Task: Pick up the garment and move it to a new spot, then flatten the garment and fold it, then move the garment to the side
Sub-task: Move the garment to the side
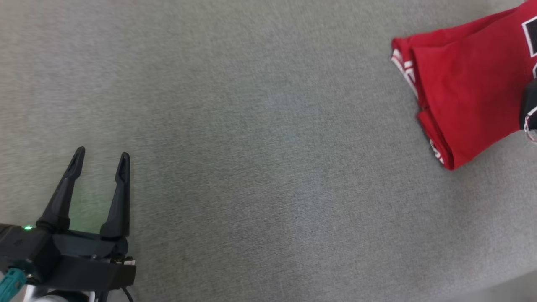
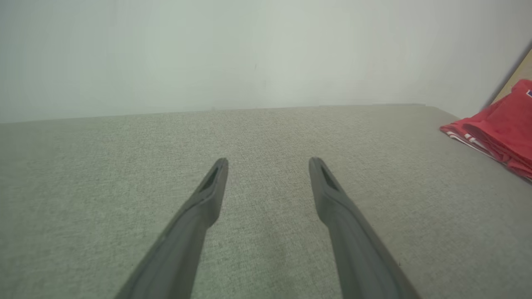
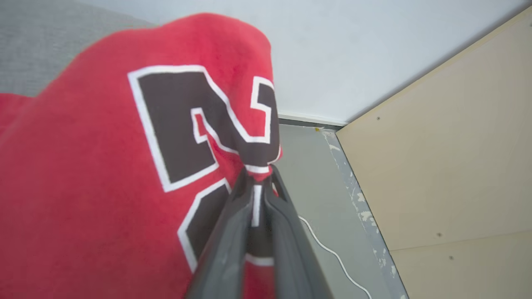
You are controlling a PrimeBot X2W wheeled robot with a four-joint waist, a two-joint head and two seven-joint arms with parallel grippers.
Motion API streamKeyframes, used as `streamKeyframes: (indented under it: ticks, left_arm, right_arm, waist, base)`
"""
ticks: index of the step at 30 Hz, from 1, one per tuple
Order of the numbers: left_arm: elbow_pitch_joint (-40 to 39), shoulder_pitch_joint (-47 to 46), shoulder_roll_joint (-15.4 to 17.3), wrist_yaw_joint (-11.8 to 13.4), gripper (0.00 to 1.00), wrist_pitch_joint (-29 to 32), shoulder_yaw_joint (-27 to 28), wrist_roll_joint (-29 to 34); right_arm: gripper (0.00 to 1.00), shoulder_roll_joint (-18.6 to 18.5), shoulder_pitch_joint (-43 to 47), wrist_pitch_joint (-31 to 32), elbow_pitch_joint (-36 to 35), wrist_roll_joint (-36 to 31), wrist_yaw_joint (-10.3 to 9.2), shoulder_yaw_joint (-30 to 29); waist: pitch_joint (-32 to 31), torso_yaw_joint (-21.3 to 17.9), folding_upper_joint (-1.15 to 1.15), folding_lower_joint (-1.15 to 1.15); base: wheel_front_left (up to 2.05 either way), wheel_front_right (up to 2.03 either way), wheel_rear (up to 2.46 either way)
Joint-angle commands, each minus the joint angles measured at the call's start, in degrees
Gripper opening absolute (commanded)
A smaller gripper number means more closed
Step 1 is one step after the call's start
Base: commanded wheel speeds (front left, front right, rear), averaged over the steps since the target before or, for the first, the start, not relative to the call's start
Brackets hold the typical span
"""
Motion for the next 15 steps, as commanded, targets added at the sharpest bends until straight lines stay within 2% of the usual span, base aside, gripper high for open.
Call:
streamKeyframes:
  ticks: [1,8,9,10,11,15]
  left_arm:
    - [-0.5,0.2,0.4,0.3,1.00,0.2,0.2,-0.3]
    - [-1.3,0.4,0.5,0.5,1.00,0.7,-0.3,-0.4]
    - [-1.2,0.3,0.4,0.5,1.00,0.6,-0.4,-0.4]
    - [-1.0,0.1,0.2,0.4,1.00,0.5,-0.7,-0.4]
    - [-0.7,0.0,0.0,0.4,1.00,0.3,-1.0,-0.5]
    - [0.8,-0.2,-0.6,0.4,1.00,-1.0,-1.6,-0.8]
  right_arm:
    - [0.00,-1.0,-1.1,-0.3,-0.2,-1.2,-0.12,-0.6]
    - [0.00,-0.4,-1.0,-2.6,-0.7,-5.0,-0.12,-2.2]
    - [0.26,-0.2,-0.8,-3.8,-0.7,-5.0,-0.12,-2.2]
    - [0.78,-0.3,-0.5,-4.3,-0.4,-5.5,-0.12,-2.2]
    - [1.00,-0.5,-0.2,-4.9,-0.3,-5.9,-0.12,-2.5]
    - [1.00,0.4,0.7,-6.4,0.3,-7.3,-0.12,-4.1]
  waist:
    - [1.7,-1.6,-0.02,-0.01]
    - [1.7,-1.7,-0.02,-0.01]
    - [1.6,-1.6,-0.02,-0.01]
    - [1.3,-1.5,-0.02,-0.01]
    - [1.0,-1.4,-0.02,-0.01]
    - [-1.2,-0.4,-0.02,-0.01]
  base:
    - [0.00,0.00,0.00]
    - [0.00,0.00,0.00]
    - [0.00,0.00,0.00]
    - [0.00,0.00,0.00]
    - [0.00,0.00,0.00]
    - [0.00,0.00,0.00]
